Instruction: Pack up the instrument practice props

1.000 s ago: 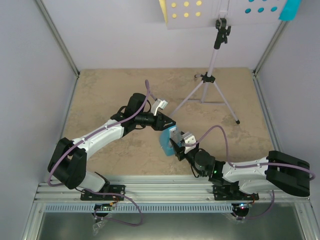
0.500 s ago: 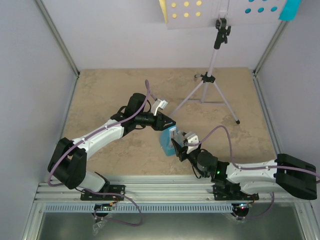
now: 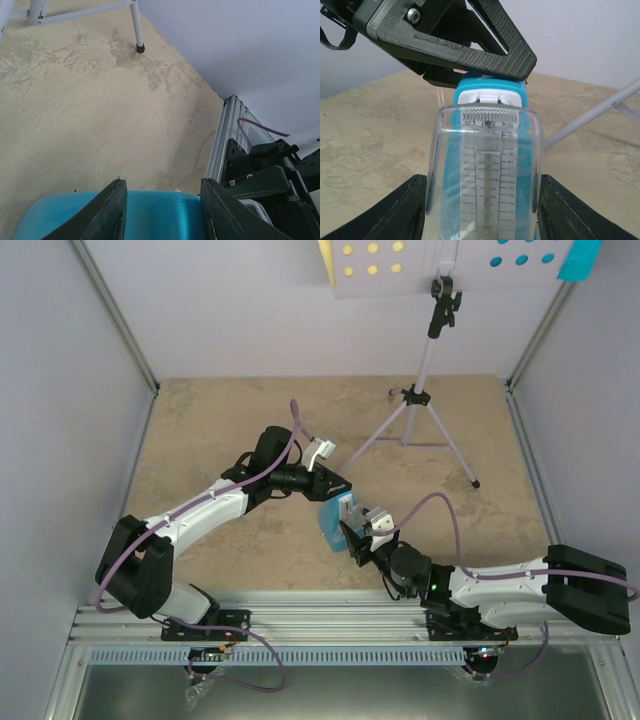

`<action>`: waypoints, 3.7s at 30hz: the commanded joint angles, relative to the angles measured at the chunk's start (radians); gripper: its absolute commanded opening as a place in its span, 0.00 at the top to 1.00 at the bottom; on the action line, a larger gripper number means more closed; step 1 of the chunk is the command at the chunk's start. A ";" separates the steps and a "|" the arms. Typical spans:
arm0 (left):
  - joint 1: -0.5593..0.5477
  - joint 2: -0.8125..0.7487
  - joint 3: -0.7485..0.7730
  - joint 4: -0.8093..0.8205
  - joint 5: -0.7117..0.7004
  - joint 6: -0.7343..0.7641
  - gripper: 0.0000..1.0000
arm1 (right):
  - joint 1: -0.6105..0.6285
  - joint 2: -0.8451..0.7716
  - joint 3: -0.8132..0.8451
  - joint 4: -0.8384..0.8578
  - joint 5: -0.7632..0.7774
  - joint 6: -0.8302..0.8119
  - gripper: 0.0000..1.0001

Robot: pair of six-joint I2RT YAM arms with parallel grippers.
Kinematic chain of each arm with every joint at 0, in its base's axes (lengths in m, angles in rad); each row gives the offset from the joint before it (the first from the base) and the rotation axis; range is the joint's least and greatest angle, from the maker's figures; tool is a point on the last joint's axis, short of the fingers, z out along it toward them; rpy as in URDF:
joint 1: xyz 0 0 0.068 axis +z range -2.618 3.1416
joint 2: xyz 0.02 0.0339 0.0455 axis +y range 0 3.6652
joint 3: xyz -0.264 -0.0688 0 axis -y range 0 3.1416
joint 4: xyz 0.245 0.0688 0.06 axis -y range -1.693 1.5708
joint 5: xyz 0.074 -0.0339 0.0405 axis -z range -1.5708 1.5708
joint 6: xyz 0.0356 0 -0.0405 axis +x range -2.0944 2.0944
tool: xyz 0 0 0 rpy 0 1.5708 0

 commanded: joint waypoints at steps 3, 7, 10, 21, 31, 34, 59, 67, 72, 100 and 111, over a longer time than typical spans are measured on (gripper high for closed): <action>0.000 -0.002 0.006 -0.038 -0.009 0.007 0.57 | 0.004 0.014 0.001 0.065 0.055 -0.011 0.51; -0.001 -0.002 0.005 -0.037 -0.006 0.005 0.57 | -0.005 0.023 0.003 0.067 0.058 -0.012 0.51; 0.000 -0.001 0.004 -0.035 -0.004 0.004 0.57 | -0.012 0.028 0.002 0.072 0.052 -0.019 0.51; -0.001 0.003 0.004 -0.033 -0.003 0.002 0.57 | -0.042 0.037 -0.001 0.091 -0.009 -0.031 0.51; 0.000 0.003 0.005 -0.035 -0.003 0.004 0.57 | -0.043 0.014 -0.003 0.087 -0.041 -0.027 0.51; -0.001 0.004 0.005 -0.035 -0.004 0.004 0.57 | -0.043 0.014 -0.004 0.087 -0.047 -0.024 0.51; -0.001 0.006 0.004 -0.033 0.000 0.000 0.57 | -0.030 0.188 0.041 0.101 -0.058 -0.034 0.52; -0.001 -0.004 0.003 -0.036 -0.001 0.004 0.57 | 0.009 0.228 0.050 0.098 -0.014 -0.068 0.52; -0.001 -0.015 0.002 -0.032 0.003 0.000 0.57 | 0.011 0.235 0.044 0.103 0.002 -0.081 0.52; -0.001 -0.082 -0.001 -0.056 -0.073 0.032 0.35 | 0.010 0.244 0.025 0.174 -0.025 -0.112 0.16; -0.001 -0.287 -0.030 -0.073 -0.312 0.144 0.02 | 0.010 -0.079 -0.075 0.161 -0.031 -0.232 0.02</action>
